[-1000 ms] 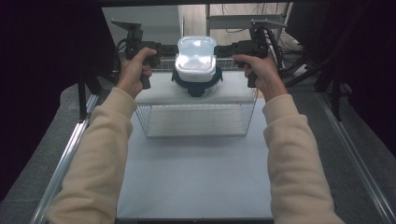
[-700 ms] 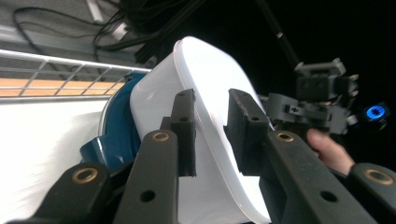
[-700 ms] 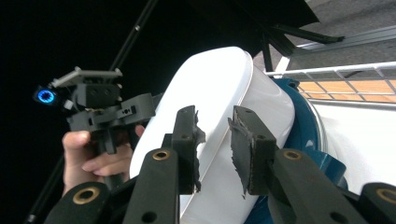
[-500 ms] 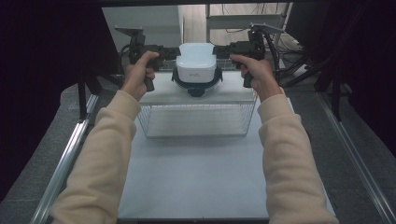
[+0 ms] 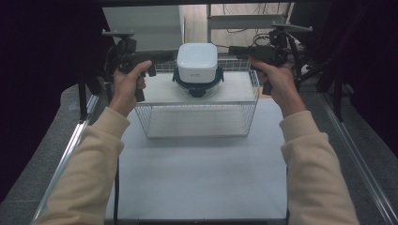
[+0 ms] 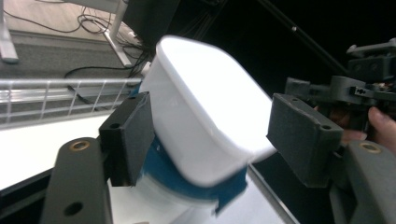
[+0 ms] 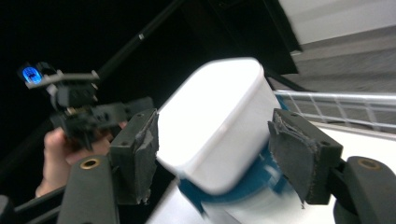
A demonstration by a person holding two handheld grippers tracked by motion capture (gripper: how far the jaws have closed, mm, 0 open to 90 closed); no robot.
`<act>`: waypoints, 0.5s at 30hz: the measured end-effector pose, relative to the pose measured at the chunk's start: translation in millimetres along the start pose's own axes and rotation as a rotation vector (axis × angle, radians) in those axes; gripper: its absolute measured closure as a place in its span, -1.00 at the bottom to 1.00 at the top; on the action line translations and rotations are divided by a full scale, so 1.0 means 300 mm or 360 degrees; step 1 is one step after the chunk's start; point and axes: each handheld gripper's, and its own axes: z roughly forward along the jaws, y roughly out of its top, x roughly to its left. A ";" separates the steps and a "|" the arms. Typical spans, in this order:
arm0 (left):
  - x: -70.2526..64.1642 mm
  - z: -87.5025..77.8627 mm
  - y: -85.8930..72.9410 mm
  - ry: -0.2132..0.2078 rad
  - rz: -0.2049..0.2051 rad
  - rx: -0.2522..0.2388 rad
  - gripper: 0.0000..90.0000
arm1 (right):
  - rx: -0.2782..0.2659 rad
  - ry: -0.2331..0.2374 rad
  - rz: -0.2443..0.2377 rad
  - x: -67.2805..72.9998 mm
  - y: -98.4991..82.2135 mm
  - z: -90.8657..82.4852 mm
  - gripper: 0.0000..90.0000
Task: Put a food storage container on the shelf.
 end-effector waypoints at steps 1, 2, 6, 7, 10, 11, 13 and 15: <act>-0.010 -0.018 -0.019 0.0010 0.0048 0.0001 -0.35 | 0.0011 -0.0007 -0.0030 0.003 -0.013 -0.019 -0.32; -0.018 -0.029 -0.032 0.0022 0.0071 0.0001 -0.35 | 0.0019 -0.0012 -0.0056 0.008 -0.031 -0.042 -0.33; -0.037 -0.077 -0.099 0.0040 0.0166 0.0024 -0.37 | 0.0047 -0.0044 -0.0176 0.020 -0.093 -0.103 -0.34; -0.039 -0.088 -0.121 0.0028 0.0173 0.0040 -0.38 | 0.0051 -0.0054 -0.0204 0.022 -0.105 -0.111 -0.34; -0.042 -0.109 -0.169 0.0042 0.0200 0.0076 -0.39 | 0.0078 -0.0094 -0.0280 0.034 -0.158 -0.138 -0.35; -0.044 -0.118 -0.191 0.0058 0.0217 0.0096 -0.39 | 0.0093 -0.0109 -0.0308 0.037 -0.177 -0.145 -0.35; -0.042 -0.130 -0.227 0.0056 0.0219 0.0114 -0.40 | 0.0116 -0.0139 -0.0349 0.040 -0.214 -0.154 -0.35; -0.040 -0.138 -0.264 0.0070 0.0235 0.0137 -0.41 | 0.0138 -0.0179 -0.0387 0.043 -0.252 -0.161 -0.37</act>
